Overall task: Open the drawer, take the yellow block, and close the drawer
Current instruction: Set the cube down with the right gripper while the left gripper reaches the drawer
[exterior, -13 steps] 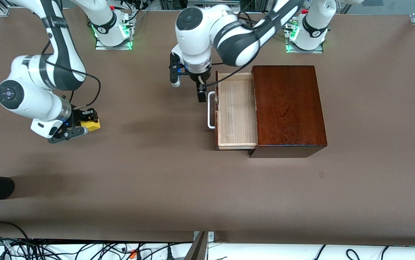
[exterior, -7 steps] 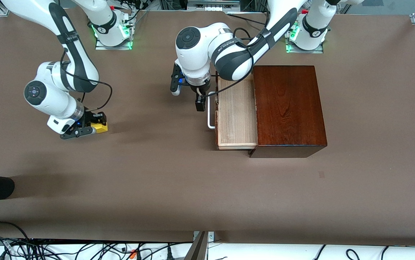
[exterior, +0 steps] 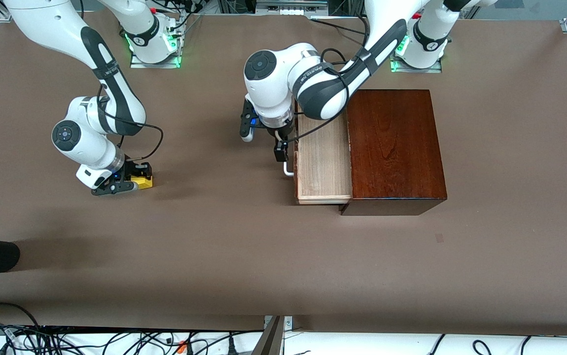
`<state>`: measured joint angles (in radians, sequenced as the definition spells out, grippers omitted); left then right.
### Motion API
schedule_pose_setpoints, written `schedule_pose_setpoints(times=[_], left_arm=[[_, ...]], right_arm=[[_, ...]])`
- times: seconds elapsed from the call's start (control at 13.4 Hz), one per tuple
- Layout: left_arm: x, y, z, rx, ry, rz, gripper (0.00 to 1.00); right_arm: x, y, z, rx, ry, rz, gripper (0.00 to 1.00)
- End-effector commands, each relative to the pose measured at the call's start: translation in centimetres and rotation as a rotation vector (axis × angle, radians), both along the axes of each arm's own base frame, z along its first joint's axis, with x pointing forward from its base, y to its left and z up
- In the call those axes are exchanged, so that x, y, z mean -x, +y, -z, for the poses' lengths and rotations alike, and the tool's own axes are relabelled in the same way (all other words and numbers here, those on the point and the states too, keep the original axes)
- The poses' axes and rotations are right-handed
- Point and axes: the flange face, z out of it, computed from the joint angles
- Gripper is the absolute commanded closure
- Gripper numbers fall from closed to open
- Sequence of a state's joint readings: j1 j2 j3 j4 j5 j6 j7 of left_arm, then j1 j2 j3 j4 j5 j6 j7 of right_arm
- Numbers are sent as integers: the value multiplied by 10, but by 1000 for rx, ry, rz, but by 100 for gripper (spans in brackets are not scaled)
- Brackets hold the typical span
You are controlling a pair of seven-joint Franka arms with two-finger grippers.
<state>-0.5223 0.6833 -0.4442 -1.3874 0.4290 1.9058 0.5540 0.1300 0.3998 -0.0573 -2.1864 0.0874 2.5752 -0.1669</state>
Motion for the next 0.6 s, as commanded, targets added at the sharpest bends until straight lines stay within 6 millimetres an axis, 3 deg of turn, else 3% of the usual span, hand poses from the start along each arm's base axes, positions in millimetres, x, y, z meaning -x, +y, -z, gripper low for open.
schedule_pose_setpoints(times=[0.0,0.3,0.52], left_arm=[[-4,0,1,-14,-13,-15,0],[-14,14,6,-54,-10,-44,0],[-19,25,7,-89,4,-62,0]], right_arm=[[-5,-1,-17,-13,-34,-28,0],[-5,3,-74,-25,-59,-67,0],[-12,1,-100,-30,-91,-66,0]])
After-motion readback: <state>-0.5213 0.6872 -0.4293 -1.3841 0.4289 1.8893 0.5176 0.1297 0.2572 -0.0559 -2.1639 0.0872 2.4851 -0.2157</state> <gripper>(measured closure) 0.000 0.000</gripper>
